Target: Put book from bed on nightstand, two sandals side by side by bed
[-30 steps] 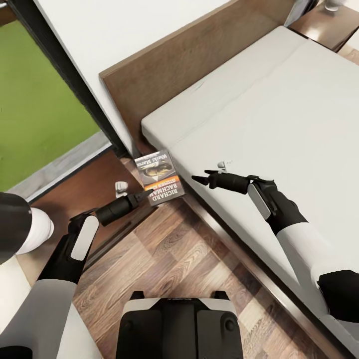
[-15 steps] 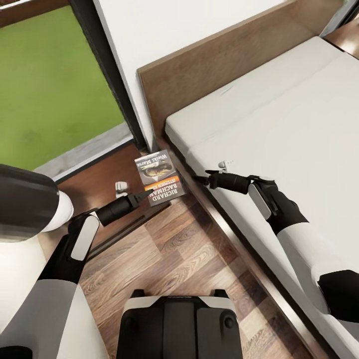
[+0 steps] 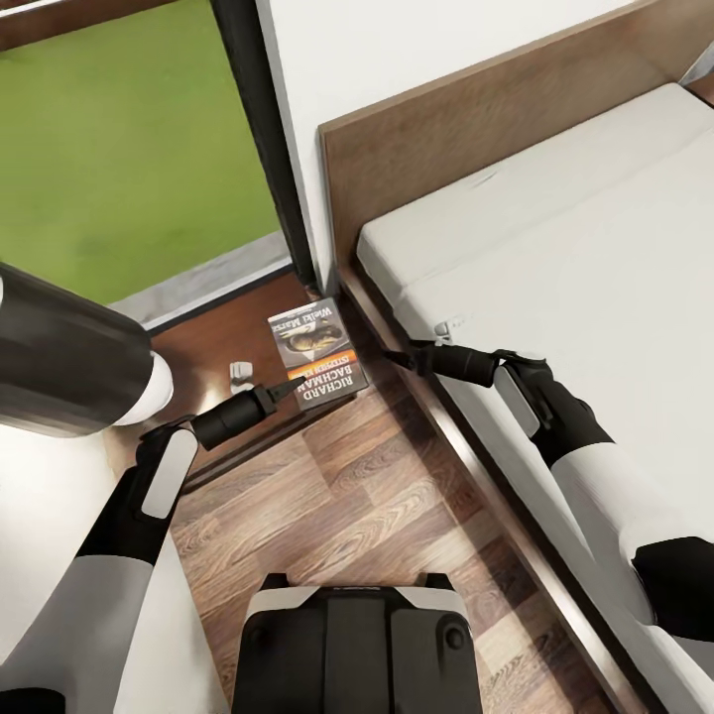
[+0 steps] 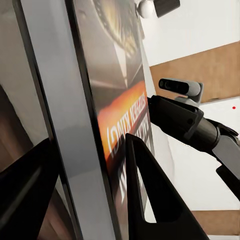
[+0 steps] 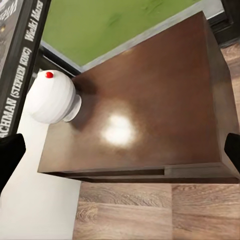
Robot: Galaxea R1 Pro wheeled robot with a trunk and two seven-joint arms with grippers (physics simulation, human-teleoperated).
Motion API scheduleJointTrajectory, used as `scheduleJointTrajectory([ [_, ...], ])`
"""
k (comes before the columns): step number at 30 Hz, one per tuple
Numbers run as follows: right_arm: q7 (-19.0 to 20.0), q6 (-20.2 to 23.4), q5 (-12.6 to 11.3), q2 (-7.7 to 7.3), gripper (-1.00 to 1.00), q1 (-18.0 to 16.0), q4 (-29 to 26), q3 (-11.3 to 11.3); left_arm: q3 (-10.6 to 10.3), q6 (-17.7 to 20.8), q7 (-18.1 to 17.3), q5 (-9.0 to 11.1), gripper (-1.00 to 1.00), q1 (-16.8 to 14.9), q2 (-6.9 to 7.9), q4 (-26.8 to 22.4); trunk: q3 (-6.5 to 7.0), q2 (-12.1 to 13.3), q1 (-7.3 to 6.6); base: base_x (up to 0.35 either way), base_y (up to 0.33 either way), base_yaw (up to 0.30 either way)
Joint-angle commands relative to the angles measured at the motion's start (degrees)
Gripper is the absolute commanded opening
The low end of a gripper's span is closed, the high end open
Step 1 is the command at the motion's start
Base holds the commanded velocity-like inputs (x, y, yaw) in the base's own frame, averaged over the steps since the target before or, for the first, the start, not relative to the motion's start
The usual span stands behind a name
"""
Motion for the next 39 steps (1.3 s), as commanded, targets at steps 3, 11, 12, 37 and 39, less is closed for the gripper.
scheduleJointTrajectory([
  [3,-0.1,0.37,-0.64,-0.03,1.0,-0.04,0.05,0.17,0.02,0.38,-0.04,0.3,-1.0,-0.02,0.03,0.0,-0.06,-0.09,0.03,-0.001,0.0,0.021],
  [11,-0.31,0.61,-0.64,0.09,1.0,-0.04,0.09,0.24,-0.05,0.31,0.03,0.3,-1.0,-0.02,-0.01,0.0,-0.06,-0.09,0.03,0.0,0.0,0.236],
  [12,-0.32,0.62,-0.64,0.11,1.0,-0.04,0.09,0.24,-0.06,0.3,0.04,0.3,-1.0,-0.02,-0.03,0.0,-0.06,-0.09,0.03,0.0,0.0,0.275],
  [37,-0.69,0.29,-0.53,0.05,1.0,0.58,3.28,0.15,-0.07,0.12,0.05,0.3,-1.0,-0.02,-0.03,0.45,-0.16,-0.09,0.03,0.0,0.0,0.096],
  [39,-0.61,0.28,-0.45,0.05,1.0,0.59,3.21,0.16,-0.07,0.07,0.11,0.3,-1.0,-0.02,-0.05,0.84,-0.16,-0.09,0.03,0.0,0.0,0.0],
])
